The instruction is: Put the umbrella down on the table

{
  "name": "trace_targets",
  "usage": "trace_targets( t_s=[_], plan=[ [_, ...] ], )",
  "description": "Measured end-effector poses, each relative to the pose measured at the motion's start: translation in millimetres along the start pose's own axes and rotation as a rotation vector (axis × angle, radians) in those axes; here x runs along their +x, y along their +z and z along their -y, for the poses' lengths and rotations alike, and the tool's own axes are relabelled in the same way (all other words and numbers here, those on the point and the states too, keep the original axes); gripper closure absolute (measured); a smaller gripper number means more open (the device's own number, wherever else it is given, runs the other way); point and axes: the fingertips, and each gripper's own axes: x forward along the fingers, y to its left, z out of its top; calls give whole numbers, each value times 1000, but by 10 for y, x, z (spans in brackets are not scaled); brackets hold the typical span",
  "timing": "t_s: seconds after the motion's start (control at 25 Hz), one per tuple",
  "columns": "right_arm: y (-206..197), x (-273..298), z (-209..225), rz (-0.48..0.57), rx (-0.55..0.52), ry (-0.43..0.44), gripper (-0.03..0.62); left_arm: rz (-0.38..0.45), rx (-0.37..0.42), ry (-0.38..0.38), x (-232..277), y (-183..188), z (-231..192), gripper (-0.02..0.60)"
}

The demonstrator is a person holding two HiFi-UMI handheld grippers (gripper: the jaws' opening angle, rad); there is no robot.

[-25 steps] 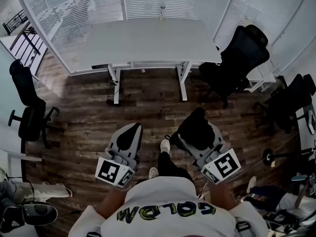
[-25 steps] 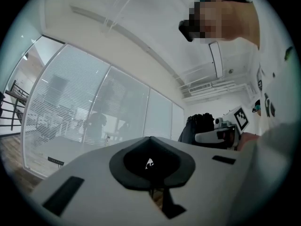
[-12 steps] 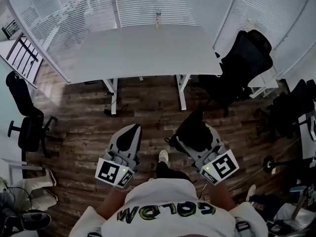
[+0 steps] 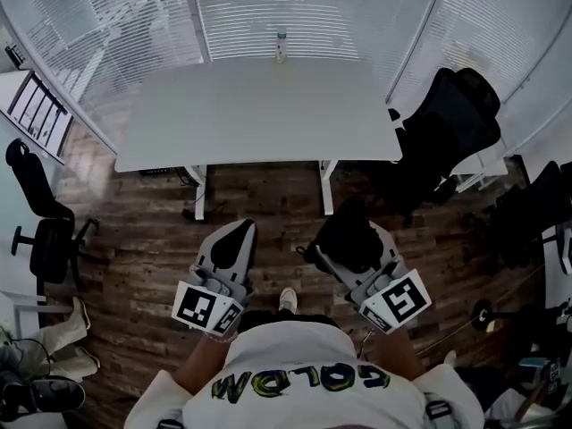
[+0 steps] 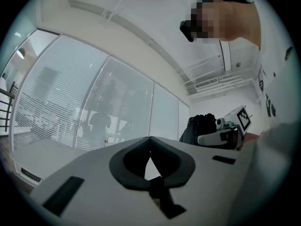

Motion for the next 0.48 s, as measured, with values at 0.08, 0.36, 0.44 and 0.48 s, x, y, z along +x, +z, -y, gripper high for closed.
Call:
trace_targets(
  t_s=[0.08,0.36,0.44,0.48],
  plan=[
    [-7,39,124,-2,-1,4,341,3,-3,4,123,-5,-12,571],
    [-32,259,402,-8,6,14,341,-7,-8,19,395,-67,-205,570],
    [-36,332,472,-12,6,16,341,-5,-9,22,470,-69,-271,571],
    [-35,367,502,-12,5,18,341,-4,-9,23,504,-70,-302,571]
  ],
)
